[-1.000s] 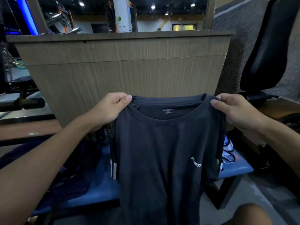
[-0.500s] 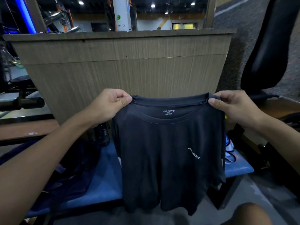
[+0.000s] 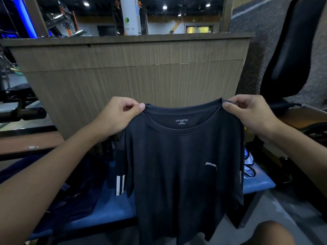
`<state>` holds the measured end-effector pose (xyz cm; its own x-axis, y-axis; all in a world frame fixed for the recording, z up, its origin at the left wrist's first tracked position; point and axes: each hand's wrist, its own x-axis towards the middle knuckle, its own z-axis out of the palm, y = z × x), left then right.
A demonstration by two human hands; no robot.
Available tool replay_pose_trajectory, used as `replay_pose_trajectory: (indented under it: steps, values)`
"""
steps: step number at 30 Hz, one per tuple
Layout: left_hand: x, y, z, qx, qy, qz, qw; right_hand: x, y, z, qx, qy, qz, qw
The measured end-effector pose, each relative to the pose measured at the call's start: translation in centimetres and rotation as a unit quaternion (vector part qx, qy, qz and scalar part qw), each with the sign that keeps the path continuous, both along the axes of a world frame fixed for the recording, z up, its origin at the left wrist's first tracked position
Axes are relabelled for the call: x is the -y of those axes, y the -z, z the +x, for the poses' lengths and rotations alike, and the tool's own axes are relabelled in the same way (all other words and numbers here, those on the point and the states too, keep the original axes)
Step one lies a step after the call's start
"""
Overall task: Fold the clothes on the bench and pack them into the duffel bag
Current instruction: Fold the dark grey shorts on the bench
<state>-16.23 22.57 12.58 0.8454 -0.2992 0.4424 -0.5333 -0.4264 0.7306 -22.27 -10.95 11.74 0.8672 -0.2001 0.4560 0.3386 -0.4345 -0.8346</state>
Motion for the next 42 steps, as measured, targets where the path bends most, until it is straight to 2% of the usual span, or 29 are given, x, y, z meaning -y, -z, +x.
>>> replay_pose_trajectory:
  steps: [5, 9, 13, 17, 24, 28, 32, 36, 40, 42]
  values:
    - [2.0, -0.4, -0.6, -0.003, -0.051, -0.035, 0.998, -1.5, -0.9, 0.2, -0.001, 0.034, 0.018, 0.999]
    - [4.5, -0.8, -1.0, -0.005, -0.044, -0.036, 0.998, -3.8, -1.3, 0.5, -0.010, 0.029, 0.041, 0.999]
    - [7.4, -1.0, -2.0, 0.002, -0.024, -0.016, 1.000, -6.4, -1.1, 0.6, -0.008, 0.032, -0.006, 0.999]
    - [8.8, -0.9, -2.9, 0.009, 0.001, -0.012, 1.000, -8.0, -0.7, 0.0, -0.005, -0.006, -0.021, 1.000]
    - [9.2, -0.5, -3.6, 0.011, 0.008, -0.006, 1.000, -8.7, 0.0, -0.5, 0.024, 0.006, -0.049, 0.998]
    - [9.0, -0.6, -4.0, -0.031, 0.026, -0.019, 0.999, -9.0, 0.0, -1.0, 0.035, -0.013, -0.031, 0.999]
    - [8.7, -0.8, -4.4, -0.076, 0.065, -0.075, 0.992, -9.1, -0.4, -2.0, 0.021, -0.105, -0.061, 0.992]
    - [8.2, -0.4, -4.3, -0.107, 0.091, -0.099, 0.985, -8.7, -0.6, -2.2, -0.035, -0.149, 0.034, 0.988]
    - [7.9, -0.4, -4.7, -0.137, 0.117, -0.097, 0.979, -6.7, -0.3, -1.0, 0.012, -0.069, -0.039, 0.997]
    - [7.5, -0.5, -4.7, -0.147, 0.148, -0.090, 0.974, -5.8, -0.2, -0.9, -0.039, -0.118, -0.053, 0.991]
